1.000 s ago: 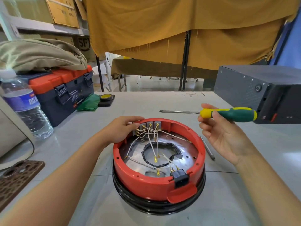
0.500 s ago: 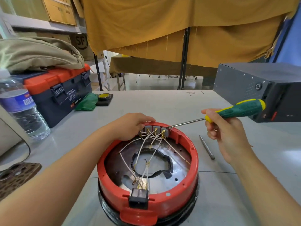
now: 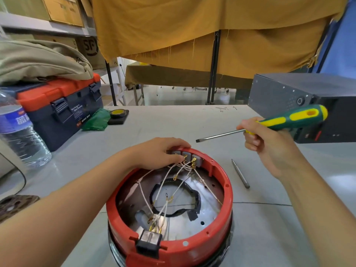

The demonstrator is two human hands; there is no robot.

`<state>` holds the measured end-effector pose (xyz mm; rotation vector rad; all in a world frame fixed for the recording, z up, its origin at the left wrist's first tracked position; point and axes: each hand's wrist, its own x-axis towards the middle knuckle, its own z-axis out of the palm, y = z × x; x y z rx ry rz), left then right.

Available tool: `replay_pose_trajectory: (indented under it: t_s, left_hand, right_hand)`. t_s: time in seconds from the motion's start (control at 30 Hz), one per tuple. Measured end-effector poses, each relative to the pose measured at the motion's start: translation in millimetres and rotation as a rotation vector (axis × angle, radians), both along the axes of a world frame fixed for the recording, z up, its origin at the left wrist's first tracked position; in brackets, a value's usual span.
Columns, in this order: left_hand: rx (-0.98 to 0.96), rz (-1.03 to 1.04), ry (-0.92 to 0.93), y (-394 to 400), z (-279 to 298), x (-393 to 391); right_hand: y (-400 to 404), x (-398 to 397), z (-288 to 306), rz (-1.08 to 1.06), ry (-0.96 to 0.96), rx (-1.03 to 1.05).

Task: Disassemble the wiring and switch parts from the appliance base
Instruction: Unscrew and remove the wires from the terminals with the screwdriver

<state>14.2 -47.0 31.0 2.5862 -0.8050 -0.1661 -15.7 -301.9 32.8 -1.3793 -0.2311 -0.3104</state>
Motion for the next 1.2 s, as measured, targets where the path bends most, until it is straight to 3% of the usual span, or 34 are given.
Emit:
replay_pose_trajectory:
  t_s: [0.23, 0.33, 0.47, 0.83, 1.2]
  left_hand:
    - [-0.210, 0.047, -0.064, -6.0, -13.2, 7.3]
    - [-0.212, 0.048, -0.085, -7.9, -13.8, 11.3]
    - [-0.200, 0.051, -0.118, -12.3, -13.9, 14.5]
    - [-0.023, -0.177, -0.004, 7.0, -2.8, 10.7]
    - [0.132, -0.164, -0.024, 8.9, -5.1, 2.0]
  right_hand:
    - [11.2, 22.4, 26.2, 0.048, -0.034, -0.167]
    - [19.1, 28.1, 32.5, 0.040, -0.074, -0.304]
    - [26.9, 30.2, 31.3, 0.015, -0.160, -0.313]
    - [25.6, 25.6, 22.8, 0.049, -0.210, -0.323]
    - [33.0, 13.4, 12.9, -0.044, -0.282, -0.285]
